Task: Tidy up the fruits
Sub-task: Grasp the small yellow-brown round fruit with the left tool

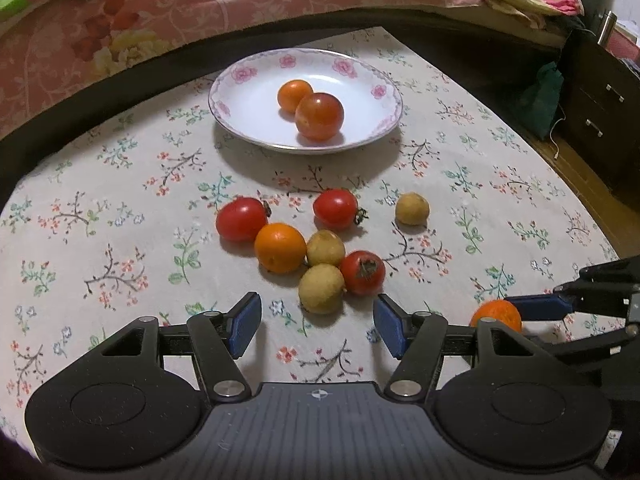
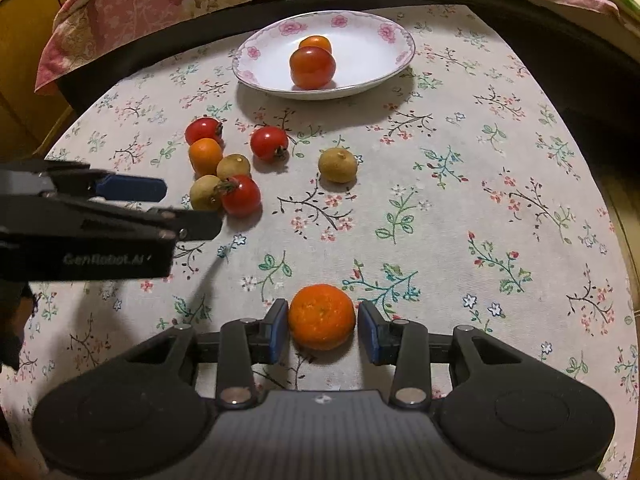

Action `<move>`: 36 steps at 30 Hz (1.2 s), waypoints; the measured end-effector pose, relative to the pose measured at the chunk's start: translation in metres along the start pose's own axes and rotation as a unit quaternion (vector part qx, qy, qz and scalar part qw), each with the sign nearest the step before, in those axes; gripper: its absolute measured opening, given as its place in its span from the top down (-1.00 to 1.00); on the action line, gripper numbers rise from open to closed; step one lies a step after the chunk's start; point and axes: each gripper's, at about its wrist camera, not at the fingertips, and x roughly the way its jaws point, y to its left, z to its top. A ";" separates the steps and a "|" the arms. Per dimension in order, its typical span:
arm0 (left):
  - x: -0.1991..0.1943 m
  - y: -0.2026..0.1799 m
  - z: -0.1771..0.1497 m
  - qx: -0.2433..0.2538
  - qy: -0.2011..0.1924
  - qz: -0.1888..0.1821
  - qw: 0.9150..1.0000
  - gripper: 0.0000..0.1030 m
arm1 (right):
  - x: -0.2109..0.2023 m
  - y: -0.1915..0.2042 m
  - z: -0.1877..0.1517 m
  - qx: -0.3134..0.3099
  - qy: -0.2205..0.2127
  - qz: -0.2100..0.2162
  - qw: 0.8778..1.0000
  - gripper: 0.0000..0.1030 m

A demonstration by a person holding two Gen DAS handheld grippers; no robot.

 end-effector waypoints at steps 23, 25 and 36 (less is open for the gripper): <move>0.007 -0.012 0.002 0.057 -0.007 0.007 0.998 0.07 | 0.001 -0.002 -0.003 -0.003 0.001 0.001 1.000 0.29; 0.006 -0.011 0.001 0.057 -0.006 0.005 0.998 0.13 | 0.001 -0.002 -0.003 -0.004 0.002 0.001 1.000 0.29; 0.006 -0.007 -0.001 0.056 -0.001 0.005 0.998 0.27 | -0.001 -0.004 -0.003 0.003 -0.001 0.006 1.000 0.29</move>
